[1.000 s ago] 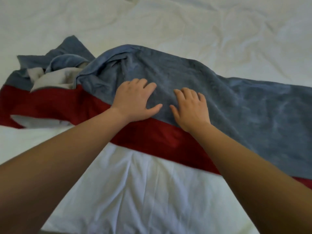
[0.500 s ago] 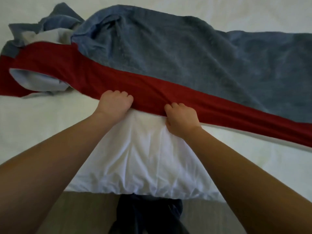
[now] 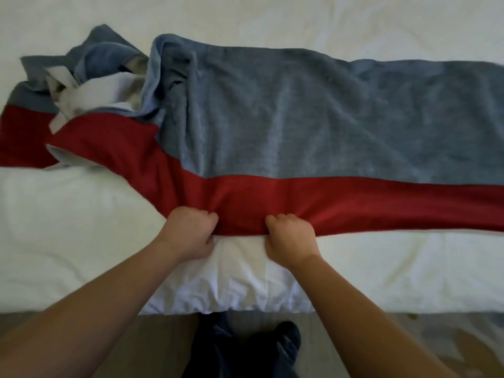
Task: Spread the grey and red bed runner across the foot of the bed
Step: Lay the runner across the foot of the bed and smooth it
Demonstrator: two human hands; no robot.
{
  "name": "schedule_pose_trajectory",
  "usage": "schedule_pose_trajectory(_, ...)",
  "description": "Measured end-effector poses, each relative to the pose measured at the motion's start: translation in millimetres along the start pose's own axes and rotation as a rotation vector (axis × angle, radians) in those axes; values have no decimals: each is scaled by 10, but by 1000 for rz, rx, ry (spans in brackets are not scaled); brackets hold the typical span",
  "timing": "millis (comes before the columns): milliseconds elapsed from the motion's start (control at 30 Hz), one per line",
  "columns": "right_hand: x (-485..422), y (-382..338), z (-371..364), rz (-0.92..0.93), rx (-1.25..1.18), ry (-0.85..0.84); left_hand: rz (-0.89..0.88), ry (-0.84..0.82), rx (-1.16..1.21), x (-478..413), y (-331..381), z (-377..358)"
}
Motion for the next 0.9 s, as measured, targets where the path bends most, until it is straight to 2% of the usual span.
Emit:
schedule_pose_trajectory(200,96,45,7,109,67,11,-57,28,-103,125,-17,8)
schedule_pose_trajectory(333,176,47,19,75,48,7,72,65,-59,243,-104,61)
schedule_pose_trajectory(500,367,-11,-18,94,77,-59,144,-66,16,449,123,-120)
schedule_pose_trajectory(567,396,-10,45,135,103,-69,143,-60,18,526,124,-88)
schedule_pose_trajectory(700,292,-41,344,222,155,-4,135,108,3,586,17,253)
schedule_pose_trajectory(900,-258,-507,961,196,156,145,263,326,27,609,-627,922)
Point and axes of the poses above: each hand's wrist, its own x-axis away from the middle knuckle, its own z-axis out of the back of the hand, y = z × x, the point moved 3 cm from there along -x, towards the middle knuckle, and after that the axes turned 11 degrees about x, right-handed, at the moved point
